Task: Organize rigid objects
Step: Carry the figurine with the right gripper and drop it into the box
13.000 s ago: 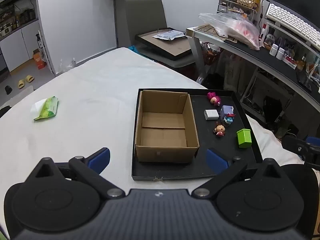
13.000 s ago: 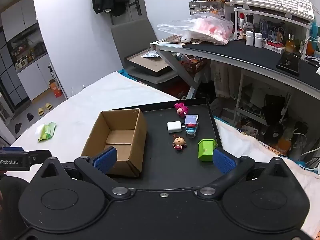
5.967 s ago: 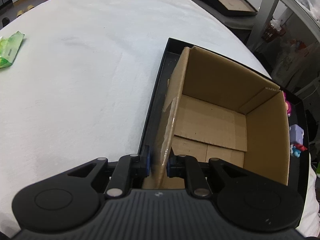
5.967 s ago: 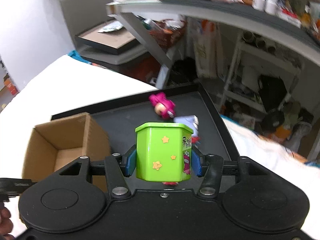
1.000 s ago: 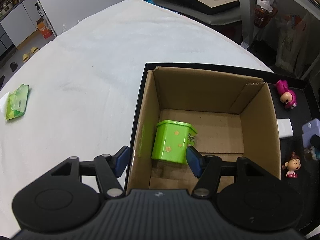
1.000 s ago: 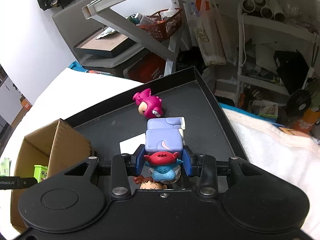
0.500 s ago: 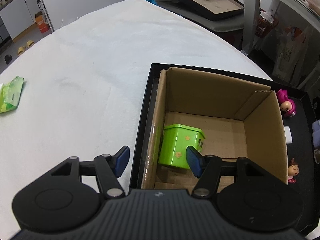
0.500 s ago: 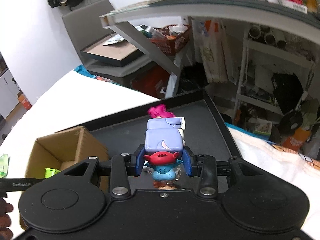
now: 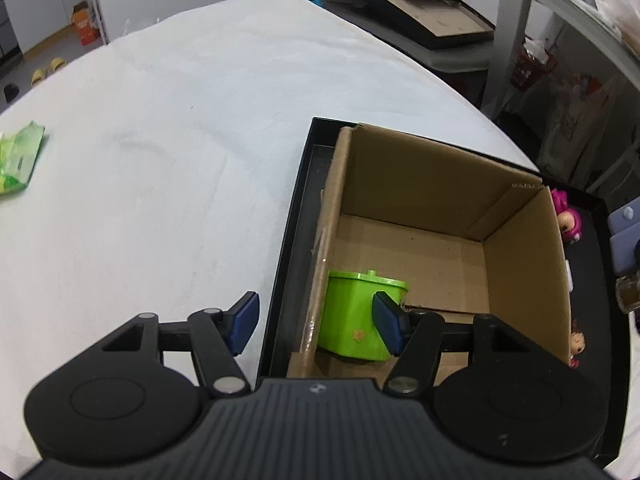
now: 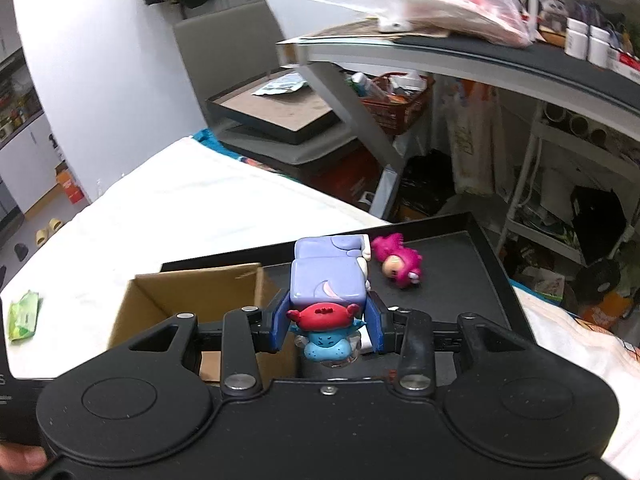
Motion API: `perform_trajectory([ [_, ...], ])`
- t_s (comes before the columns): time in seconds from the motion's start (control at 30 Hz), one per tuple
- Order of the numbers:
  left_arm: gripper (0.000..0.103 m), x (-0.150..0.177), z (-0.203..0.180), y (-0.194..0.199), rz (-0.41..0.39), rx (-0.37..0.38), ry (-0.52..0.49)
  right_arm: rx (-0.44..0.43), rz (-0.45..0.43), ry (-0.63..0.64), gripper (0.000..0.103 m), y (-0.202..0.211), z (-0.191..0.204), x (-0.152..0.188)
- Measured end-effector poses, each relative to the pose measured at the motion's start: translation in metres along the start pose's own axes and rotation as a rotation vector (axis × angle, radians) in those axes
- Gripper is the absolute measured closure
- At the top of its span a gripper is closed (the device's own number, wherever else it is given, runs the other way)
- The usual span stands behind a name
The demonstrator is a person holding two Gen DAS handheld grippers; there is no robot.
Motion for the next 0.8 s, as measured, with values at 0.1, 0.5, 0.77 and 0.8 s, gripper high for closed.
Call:
perform_trajectory([
  [0.1,0.042,-0.001,-0.001,0.001,-0.01,0.016,-0.002,-0.003,-0.005,0.01,0.065,0.003,0.013,-0.003],
  [0.5,0.046,0.002,0.011,0.004,-0.005,0.096,0.051,-0.023,-0.011,0.085,0.065,0.011,0.069,-0.003],
  [0.77,0.07,0.005,0.025,0.003,0.009,0.142,0.116,-0.039,0.011,0.134,0.065,0.006,0.105,0.003],
  [0.8,0.072,0.007,0.026,0.003,0.013,0.157,0.125,-0.041,0.013,0.14,0.065,0.005,0.109,0.004],
])
Point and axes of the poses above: each gripper's, at about its wrist camera, not at the fingertips, and y roughly against the way its jaws point, z to its left, x to its underside, the point moved 10 cm from there along -y, roughly the way its jaws point, and after that the axes turned 8 degrees about x, right-handed, at the moved point
